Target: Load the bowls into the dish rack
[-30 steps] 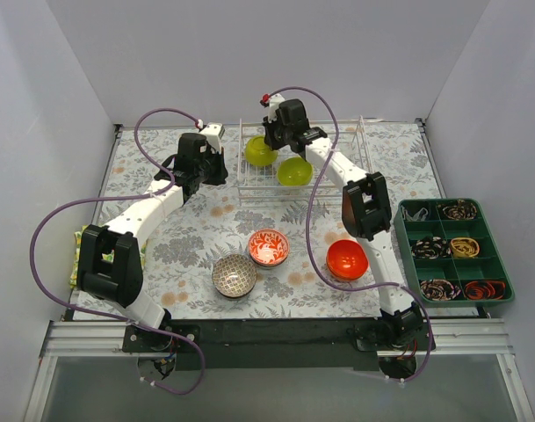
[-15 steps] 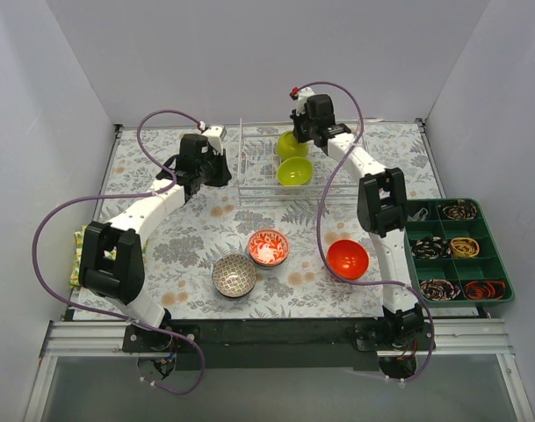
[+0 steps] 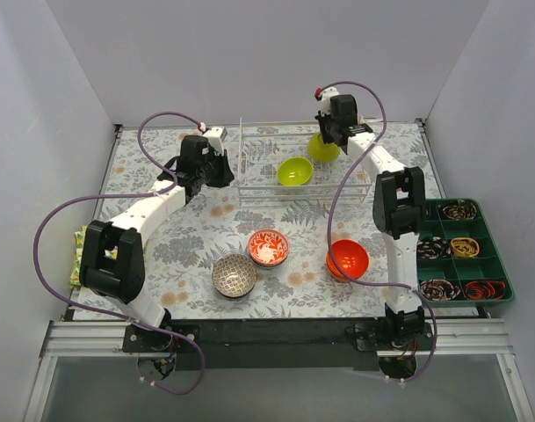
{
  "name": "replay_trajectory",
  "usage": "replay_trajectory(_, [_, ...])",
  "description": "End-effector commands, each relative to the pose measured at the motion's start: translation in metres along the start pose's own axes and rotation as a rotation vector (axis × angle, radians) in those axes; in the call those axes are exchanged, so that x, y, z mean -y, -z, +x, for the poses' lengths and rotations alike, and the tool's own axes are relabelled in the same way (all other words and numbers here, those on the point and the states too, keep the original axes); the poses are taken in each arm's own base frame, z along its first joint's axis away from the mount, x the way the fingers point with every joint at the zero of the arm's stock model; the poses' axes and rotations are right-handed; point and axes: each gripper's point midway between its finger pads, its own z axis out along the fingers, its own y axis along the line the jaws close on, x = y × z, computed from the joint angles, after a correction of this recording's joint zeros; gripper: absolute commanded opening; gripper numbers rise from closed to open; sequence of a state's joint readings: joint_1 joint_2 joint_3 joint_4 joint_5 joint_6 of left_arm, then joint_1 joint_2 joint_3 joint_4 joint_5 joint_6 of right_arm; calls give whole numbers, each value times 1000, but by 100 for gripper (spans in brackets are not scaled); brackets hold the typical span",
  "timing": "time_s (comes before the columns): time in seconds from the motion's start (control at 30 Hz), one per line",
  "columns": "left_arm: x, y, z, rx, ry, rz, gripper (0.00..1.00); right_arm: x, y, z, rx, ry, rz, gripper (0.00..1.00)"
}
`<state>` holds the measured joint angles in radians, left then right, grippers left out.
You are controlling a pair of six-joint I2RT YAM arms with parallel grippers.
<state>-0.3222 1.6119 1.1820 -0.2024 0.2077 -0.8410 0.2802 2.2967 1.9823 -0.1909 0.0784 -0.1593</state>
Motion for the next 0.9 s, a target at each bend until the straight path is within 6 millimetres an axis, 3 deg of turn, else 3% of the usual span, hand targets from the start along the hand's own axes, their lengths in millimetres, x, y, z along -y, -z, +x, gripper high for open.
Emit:
replay_trajectory(0.0, [6,14,-12,52,-3,19,2,16,12,33,-123,50,57,1])
replay_trajectory(0.07, [5,14,-13,60,-2,11,4,17,19,25,-105,53,54,1])
replay_trajectory(0.17, [5,20,-23,89,-9,2,11,14,37,0,-53,47,33,13])
replay_trajectory(0.2, [5,22,-27,99,-18,-1,15,11,43,-8,-32,48,12,23])
replay_trajectory(0.23, [6,24,-31,110,-23,-4,23,10,58,-26,5,54,0,27])
replay_trajectory(0.33, [3,28,-37,131,-47,-24,35,-10,88,-48,52,123,-71,45])
replay_trajectory(0.4, [-3,32,-40,145,-56,-52,44,-36,99,-42,39,213,-116,47])
replay_trajectory(0.43, [-5,32,-39,144,-59,-58,45,-45,112,-49,59,240,-129,47])
replay_trajectory(0.57, [-8,37,-37,150,-66,-73,48,-112,127,-23,-3,370,-245,50])
replay_trajectory(0.67, [-8,41,-38,159,-68,-73,50,-145,130,-2,-65,361,-306,49])
replay_trajectory(0.77, [-7,47,-37,167,-75,-73,50,-171,128,11,-96,336,-335,49])
replay_trajectory(0.87, [-9,53,-36,175,-86,-85,50,-178,120,22,-143,296,-269,60])
